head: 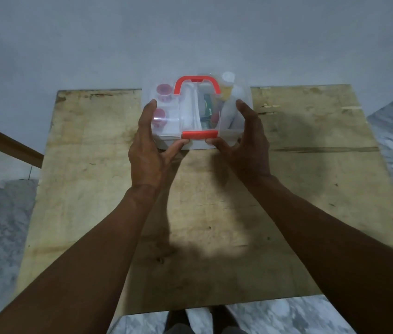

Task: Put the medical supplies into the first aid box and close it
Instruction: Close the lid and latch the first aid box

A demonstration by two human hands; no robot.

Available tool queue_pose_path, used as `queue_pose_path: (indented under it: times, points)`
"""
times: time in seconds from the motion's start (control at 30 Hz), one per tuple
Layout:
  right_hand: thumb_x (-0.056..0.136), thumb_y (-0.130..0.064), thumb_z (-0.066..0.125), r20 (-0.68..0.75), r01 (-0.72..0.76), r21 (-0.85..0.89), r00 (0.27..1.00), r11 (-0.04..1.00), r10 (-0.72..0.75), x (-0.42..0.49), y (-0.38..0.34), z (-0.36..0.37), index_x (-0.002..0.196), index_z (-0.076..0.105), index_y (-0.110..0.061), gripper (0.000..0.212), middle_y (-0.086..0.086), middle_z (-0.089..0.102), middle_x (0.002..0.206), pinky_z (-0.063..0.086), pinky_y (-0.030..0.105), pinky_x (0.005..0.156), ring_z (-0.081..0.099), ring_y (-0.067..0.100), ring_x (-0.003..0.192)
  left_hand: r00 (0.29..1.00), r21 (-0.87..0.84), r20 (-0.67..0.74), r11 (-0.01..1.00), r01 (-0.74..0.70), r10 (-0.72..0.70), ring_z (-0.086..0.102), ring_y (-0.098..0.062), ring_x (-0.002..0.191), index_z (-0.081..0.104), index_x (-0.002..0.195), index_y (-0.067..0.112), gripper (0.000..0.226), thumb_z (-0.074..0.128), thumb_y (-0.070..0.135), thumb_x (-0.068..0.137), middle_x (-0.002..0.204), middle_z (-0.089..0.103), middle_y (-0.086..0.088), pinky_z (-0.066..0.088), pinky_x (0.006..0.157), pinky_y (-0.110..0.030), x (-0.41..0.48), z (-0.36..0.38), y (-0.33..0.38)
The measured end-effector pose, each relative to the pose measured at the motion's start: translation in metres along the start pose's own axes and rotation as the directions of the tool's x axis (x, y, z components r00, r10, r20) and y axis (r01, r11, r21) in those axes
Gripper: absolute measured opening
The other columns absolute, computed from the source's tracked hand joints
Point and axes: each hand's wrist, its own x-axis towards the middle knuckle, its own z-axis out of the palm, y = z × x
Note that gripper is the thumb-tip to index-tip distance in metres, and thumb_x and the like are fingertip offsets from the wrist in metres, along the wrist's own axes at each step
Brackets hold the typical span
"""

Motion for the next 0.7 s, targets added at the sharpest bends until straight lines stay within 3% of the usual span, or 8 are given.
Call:
queue_pose_path:
  times: [0.17, 0.33, 0.5, 0.57, 0.7]
  points:
    - [0.073, -0.049, 0.081, 0.062, -0.055, 0.03, 0.997, 0.998, 0.053, -0.007, 0.008, 0.003, 0.139, 0.026, -0.027, 0.089, 0.014, 0.048, 0.145, 0.052, 0.035, 0.098, 0.054, 0.026, 0.126, 0.999, -0.028, 0.043, 0.999, 0.023, -0.021, 0.052, -0.014, 0.126, 0.029, 0.147, 0.027, 0.089, 0.076, 0.052, 0.076, 0.146, 0.045, 0.002, 0.052, 0.099, -0.034, -0.004, 0.0, -0.01]
    - [0.075, -0.051, 0.077, 0.157, -0.069, 0.003, 0.985, 0.998, 0.067, -0.019, 0.017, 0.0, 0.149, 0.032, -0.015, 0.094, 0.011, 0.042, 0.153, 0.045, 0.035, 0.103, 0.05, 0.026, 0.132, 0.994, -0.031, 0.103, 0.999, 0.024, -0.021, 0.044, 0.004, 0.124, 0.021, 0.149, 0.031, 0.092, 0.076, 0.049, 0.077, 0.146, 0.038, 0.016, 0.037, 0.1, -0.008, -0.014, 0.004, -0.01]
    - [0.074, -0.049, 0.08, 0.177, -0.098, -0.06, 0.978, 0.993, 0.107, -0.011, 0.011, -0.001, 0.148, 0.037, -0.017, 0.091, 0.01, 0.049, 0.148, 0.053, 0.048, 0.099, 0.055, 0.03, 0.127, 0.994, -0.051, 0.088, 0.996, 0.071, -0.067, 0.048, 0.006, 0.121, 0.032, 0.149, 0.024, 0.089, 0.079, 0.045, 0.077, 0.145, 0.046, 0.012, 0.037, 0.095, -0.001, -0.005, 0.003, -0.014]
    - [0.073, -0.046, 0.083, 0.176, -0.108, -0.064, 0.977, 0.992, 0.117, -0.003, 0.011, 0.0, 0.146, 0.039, -0.018, 0.09, 0.008, 0.051, 0.146, 0.054, 0.05, 0.097, 0.057, 0.029, 0.125, 0.995, -0.05, 0.082, 0.996, 0.068, -0.064, 0.048, 0.008, 0.119, 0.033, 0.149, 0.023, 0.088, 0.079, 0.045, 0.077, 0.143, 0.046, 0.013, 0.037, 0.093, 0.0, 0.001, 0.003, -0.014]
    - [0.069, -0.042, 0.087, 0.194, -0.101, -0.095, 0.974, 0.99, 0.118, 0.017, 0.007, 0.002, 0.145, 0.041, -0.017, 0.092, 0.01, 0.056, 0.141, 0.056, 0.048, 0.093, 0.06, 0.032, 0.119, 0.993, -0.034, 0.084, 0.996, 0.083, -0.079, 0.048, -0.003, 0.119, 0.032, 0.148, 0.024, 0.089, 0.08, 0.042, 0.075, 0.143, 0.05, 0.001, 0.036, 0.087, 0.005, 0.019, 0.003, -0.015]
